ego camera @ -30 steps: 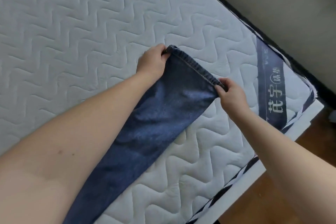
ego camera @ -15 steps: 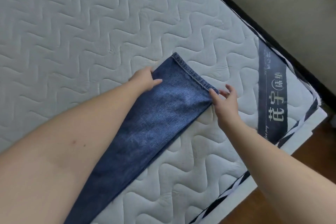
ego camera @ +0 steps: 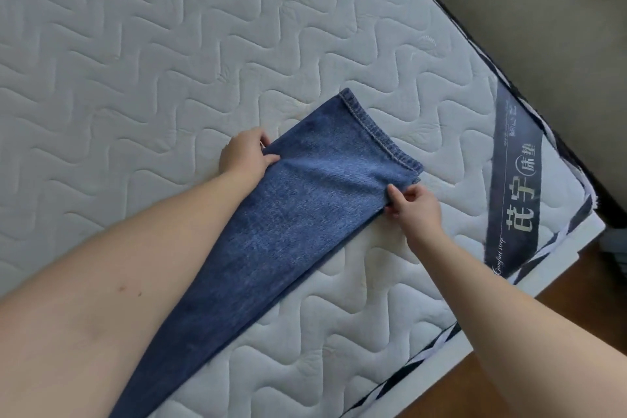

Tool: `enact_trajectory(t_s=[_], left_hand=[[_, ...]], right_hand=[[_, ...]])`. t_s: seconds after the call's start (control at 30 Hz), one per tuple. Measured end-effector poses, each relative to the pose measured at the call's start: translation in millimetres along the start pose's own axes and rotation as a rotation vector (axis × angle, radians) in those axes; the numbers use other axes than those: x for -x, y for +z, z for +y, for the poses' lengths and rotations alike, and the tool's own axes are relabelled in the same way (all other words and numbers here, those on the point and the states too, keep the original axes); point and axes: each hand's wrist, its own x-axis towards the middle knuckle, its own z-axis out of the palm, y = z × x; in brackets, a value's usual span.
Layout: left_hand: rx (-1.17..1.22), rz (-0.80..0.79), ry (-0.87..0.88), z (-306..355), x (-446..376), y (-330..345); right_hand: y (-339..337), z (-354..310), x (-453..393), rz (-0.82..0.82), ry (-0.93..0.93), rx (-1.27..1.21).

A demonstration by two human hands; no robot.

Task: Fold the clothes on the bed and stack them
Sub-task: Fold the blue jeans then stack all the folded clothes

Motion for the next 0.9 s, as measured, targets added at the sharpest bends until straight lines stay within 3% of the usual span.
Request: enact_trajectory(t_s=[0.13, 0.4, 0.5, 0.6, 0.77, 0.9], left_hand=[[0.021, -0.032, -0.014, -34.3, 13.0, 0.4], [-0.064, -0.285, -0.069, -108.1, 51.0, -28.6], [-0.09, -0.299, -0.088, -127.7, 62.4, -35.5], [-0.087, -0.192, -0.101, -139.2, 77.3, -33.7], [-0.2, 0.191, 0.075, -132.0, 129.4, -13.2], [-0.123, 0.253, 0.309, -124.2, 190.9, 14.2]], right_hand=[[7.3, 5.6, 11.1, 0.003, 0.082, 0.01], [71.2, 29.6, 106.8, -0.417, 0.26, -0.023], [82.3, 35.3, 112.8, -0.391, 0.274, 0.043], [81.1, 39.8, 108.7, -0.314, 0.202, 0.102], [62.5, 48.6, 119.2, -0.268, 0.156, 0.151], [67.3, 49.0, 145.1, -0.392, 0.194, 0.169]])
